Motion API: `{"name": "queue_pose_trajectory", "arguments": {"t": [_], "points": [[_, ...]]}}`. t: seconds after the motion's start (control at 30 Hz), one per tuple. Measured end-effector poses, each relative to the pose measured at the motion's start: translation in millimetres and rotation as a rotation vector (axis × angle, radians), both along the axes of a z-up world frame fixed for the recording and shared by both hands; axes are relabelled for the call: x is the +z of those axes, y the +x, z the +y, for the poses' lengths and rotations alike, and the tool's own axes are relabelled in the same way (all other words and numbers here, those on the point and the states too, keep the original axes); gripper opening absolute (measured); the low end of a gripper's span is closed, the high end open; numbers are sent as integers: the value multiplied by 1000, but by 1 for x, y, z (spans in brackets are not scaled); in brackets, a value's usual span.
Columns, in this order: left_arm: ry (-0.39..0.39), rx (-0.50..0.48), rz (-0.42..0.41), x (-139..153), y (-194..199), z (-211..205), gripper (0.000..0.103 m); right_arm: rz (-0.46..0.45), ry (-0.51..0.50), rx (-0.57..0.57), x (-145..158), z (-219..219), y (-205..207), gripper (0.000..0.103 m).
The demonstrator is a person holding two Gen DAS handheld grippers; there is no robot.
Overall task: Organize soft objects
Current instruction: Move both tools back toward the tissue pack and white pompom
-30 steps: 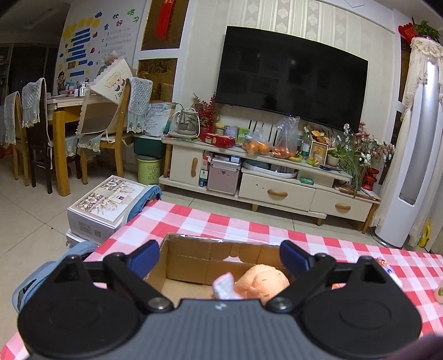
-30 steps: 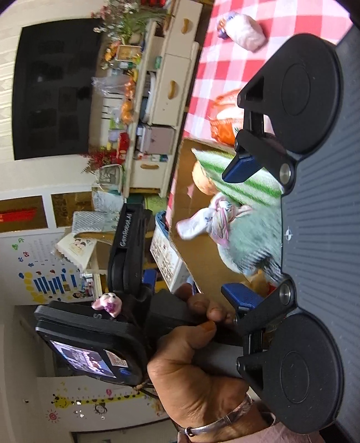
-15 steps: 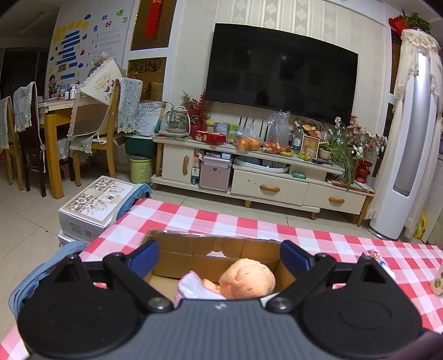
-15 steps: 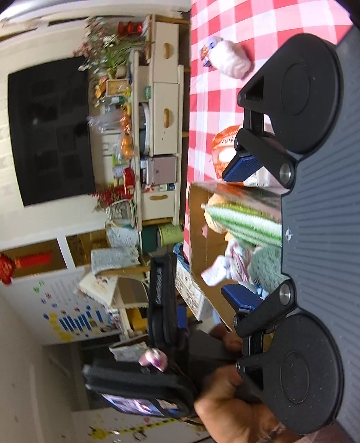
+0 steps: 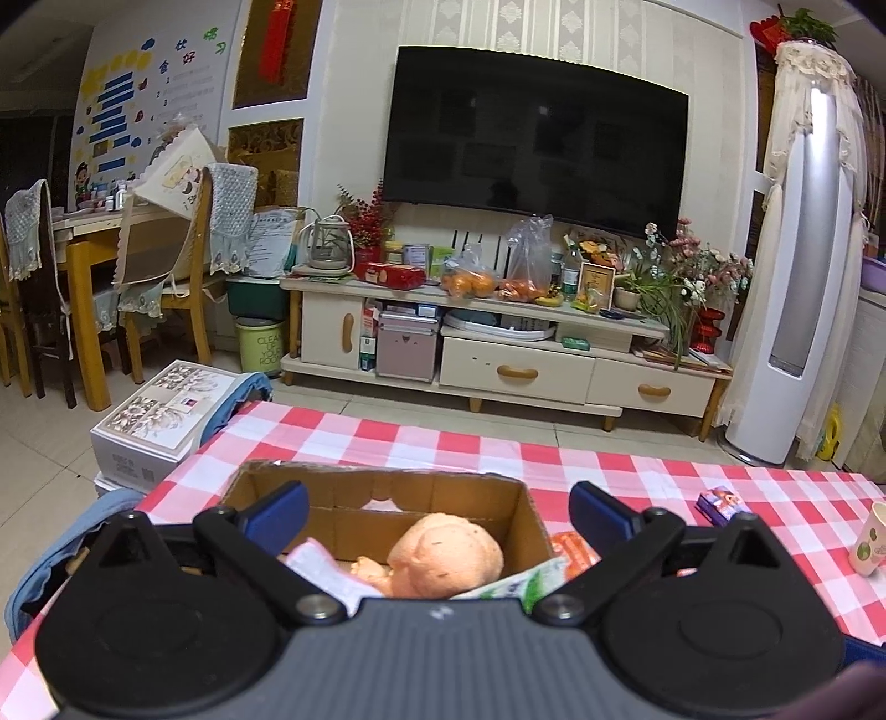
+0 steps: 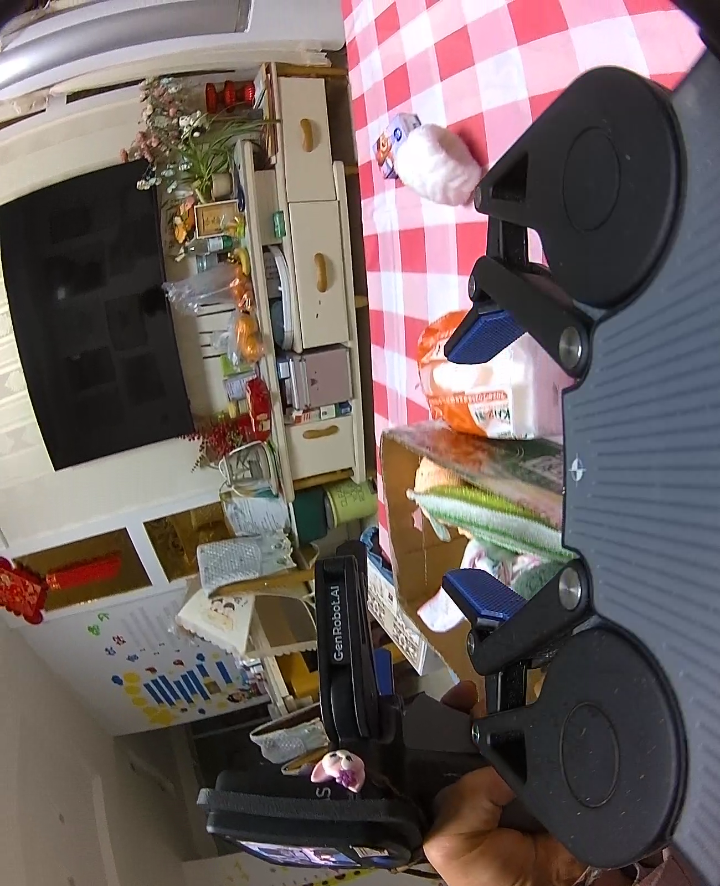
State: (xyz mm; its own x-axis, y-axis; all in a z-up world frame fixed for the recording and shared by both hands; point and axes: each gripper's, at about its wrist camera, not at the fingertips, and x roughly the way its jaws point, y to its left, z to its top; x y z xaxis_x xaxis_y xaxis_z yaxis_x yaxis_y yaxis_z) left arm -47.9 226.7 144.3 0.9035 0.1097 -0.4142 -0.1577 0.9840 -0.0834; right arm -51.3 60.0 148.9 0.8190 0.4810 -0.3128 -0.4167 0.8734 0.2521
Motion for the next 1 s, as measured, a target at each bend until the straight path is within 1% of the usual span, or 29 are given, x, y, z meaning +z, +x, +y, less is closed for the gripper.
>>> {"name": "queue_pose_trajectory", "arguments": {"t": [0.33,0.67,1.0], "points": [[14,-40,2,0,3,-23,100,4,13,-80,-7,-21,0,102],[33,-82,12,-3,7,-49,101,42,41,-184,-22,-50,2,102],[59,-135,26,-7,11,-79,102,86,25,-284,-37,-72,16,103]]}}
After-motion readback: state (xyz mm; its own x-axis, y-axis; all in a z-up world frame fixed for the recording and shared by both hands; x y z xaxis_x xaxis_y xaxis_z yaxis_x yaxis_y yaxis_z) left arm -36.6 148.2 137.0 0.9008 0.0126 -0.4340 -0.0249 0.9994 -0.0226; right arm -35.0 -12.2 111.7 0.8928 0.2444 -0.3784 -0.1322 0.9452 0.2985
